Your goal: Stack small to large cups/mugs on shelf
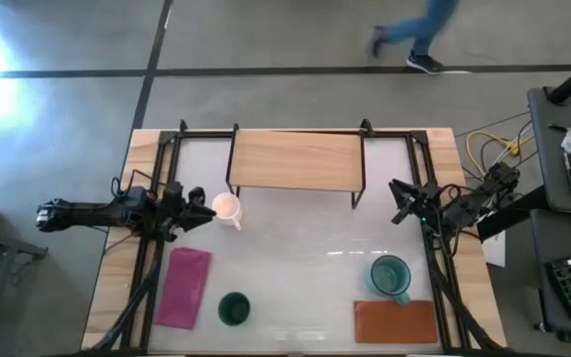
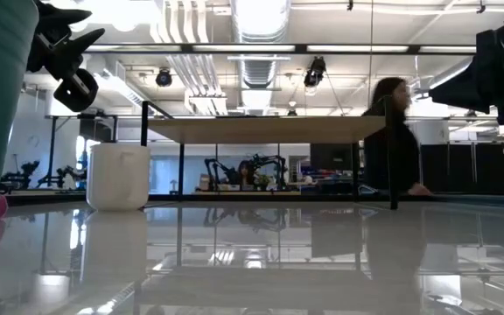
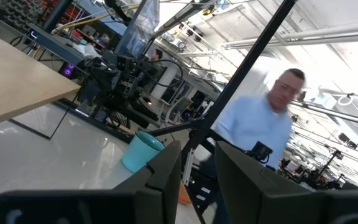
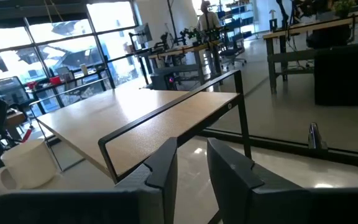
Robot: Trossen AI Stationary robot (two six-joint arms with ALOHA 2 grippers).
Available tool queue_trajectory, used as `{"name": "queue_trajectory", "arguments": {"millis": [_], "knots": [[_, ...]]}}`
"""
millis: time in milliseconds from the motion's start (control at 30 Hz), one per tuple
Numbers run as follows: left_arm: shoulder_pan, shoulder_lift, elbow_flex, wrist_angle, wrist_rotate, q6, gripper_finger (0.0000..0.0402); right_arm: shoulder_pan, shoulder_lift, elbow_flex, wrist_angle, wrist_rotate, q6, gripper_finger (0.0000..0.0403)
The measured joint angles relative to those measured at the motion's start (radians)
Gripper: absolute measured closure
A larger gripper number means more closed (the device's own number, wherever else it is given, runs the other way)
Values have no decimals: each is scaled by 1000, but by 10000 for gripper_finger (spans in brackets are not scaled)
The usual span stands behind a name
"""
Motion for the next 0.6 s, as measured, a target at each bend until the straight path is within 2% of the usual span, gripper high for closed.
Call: {"name": "queue_trajectory", "arguments": {"millis": [267, 600], "knots": [[0, 0, 0, 0, 0, 0, 316, 0, 0, 0, 0, 0, 0, 333], [0, 0, 0, 0, 0, 0, 316, 0, 0, 0, 0, 0, 0, 322]]}}
